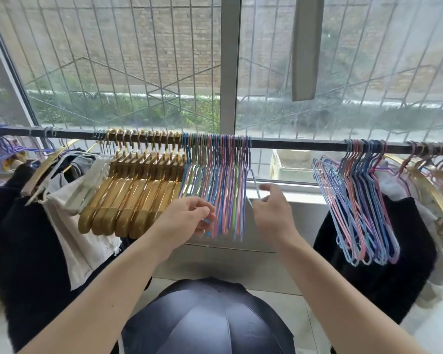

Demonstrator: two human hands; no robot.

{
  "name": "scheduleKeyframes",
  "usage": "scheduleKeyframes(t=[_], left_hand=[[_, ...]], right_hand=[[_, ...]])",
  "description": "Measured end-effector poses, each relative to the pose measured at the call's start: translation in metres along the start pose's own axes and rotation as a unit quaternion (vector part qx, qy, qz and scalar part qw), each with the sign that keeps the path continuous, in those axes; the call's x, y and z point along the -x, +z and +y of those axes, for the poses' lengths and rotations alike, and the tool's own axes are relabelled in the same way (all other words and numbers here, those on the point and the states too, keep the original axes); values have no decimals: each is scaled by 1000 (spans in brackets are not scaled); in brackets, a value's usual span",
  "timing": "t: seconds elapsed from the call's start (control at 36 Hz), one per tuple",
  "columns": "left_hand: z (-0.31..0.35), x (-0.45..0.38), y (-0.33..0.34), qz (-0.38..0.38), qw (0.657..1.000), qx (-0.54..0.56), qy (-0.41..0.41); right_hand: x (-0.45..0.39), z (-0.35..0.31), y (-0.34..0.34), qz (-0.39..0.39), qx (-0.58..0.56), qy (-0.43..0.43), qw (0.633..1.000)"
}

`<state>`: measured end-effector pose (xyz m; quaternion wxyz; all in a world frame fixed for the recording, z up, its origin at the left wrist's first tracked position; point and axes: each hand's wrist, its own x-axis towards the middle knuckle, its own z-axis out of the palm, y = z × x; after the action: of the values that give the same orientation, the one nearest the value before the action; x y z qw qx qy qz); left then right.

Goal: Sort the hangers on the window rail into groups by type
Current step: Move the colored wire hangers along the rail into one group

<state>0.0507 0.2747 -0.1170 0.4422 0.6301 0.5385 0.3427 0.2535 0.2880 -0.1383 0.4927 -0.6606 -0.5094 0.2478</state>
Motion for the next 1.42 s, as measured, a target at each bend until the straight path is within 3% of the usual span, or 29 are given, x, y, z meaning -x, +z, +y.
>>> scheduleKeyframes(t=[0.31, 0.47, 0.72, 0.89, 1.06, 1.19, 1.33, 1.42], left_hand=[[10, -11, -7, -4, 1000, 11, 14], [8, -8, -4, -13, 1000, 15, 16], [-8, 15, 6, -49, 997, 52, 19], [-66, 28, 39, -106, 992, 51, -51], [-153, 32, 93, -173, 971, -41, -157], [-221, 43, 96, -148, 940, -203, -233], [-346, 42, 60, -88, 920, -258, -281], [-325, 61, 46, -101, 912, -259, -301]], right_hand=[[-35, -35, -28, 57, -18, -34, 998], [-70, -44, -34, 36, 7, -14, 999], [-57, 31, -39, 39, 29, 80, 996], [-22, 74, -42, -4, 0, 165, 986], [30, 124, -40, -26, -84, 260, 962], [60, 147, -34, -59, -187, 314, 929], [76, 175, -48, -62, -318, 322, 889], [81, 201, -56, -23, -345, 344, 873]])
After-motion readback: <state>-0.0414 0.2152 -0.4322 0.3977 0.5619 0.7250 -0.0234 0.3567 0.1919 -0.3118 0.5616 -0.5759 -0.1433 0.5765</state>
